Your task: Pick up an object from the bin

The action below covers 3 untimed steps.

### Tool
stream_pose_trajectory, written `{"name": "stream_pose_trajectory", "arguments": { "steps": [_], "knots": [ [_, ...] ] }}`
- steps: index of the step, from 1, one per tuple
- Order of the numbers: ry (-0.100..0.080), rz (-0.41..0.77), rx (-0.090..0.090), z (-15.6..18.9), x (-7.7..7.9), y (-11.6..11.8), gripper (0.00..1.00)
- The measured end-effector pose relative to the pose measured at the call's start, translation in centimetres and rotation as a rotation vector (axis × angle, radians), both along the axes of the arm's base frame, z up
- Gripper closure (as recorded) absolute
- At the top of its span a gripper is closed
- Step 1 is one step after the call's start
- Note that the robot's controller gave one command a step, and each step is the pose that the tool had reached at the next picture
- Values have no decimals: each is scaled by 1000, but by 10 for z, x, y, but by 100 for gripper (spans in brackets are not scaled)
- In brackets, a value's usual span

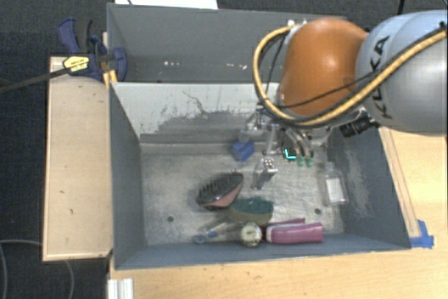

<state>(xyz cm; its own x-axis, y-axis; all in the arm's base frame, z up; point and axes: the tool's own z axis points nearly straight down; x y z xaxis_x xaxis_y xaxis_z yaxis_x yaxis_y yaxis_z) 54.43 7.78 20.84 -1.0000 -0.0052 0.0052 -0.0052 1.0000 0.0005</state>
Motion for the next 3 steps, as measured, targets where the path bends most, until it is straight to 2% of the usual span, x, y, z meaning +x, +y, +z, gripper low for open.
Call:
{"name": "stream_pose_trajectory", "arguments": {
  "steps": [1,2,3],
  "knots": [
    [-40,236,3,-101,-50,6,0],
    [-31,230,2,-101,-51,5,100],
    [-17,266,0,16,-50,-11,100]
  ]
}}
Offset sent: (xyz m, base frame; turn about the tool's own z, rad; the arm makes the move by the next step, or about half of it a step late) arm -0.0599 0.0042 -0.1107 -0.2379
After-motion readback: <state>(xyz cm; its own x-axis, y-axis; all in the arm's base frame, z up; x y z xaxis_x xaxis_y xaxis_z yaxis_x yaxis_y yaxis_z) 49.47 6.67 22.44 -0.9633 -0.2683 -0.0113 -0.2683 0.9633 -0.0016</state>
